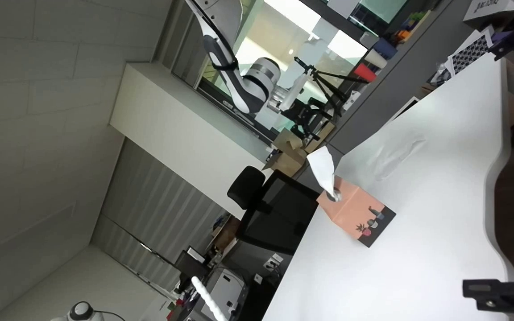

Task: Take a tissue and put it on the table

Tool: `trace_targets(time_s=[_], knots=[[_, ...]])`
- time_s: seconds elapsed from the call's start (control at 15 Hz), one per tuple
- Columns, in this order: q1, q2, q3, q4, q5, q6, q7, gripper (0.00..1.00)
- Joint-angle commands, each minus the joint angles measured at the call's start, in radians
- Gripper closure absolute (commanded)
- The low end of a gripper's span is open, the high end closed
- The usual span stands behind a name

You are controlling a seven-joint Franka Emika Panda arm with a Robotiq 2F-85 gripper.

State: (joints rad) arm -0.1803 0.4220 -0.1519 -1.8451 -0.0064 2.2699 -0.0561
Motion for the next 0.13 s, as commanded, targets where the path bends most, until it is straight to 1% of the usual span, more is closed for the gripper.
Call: trace_targets(time_s=[0.0, 0.07], knots=[[0.0, -0.016, 0.005, -0.008, -0.004, -0.008, 0.004, 0.0], [0.002, -0.026, 0.005, -0.017, -0.005, -0.009, 0.005, 0.0]])
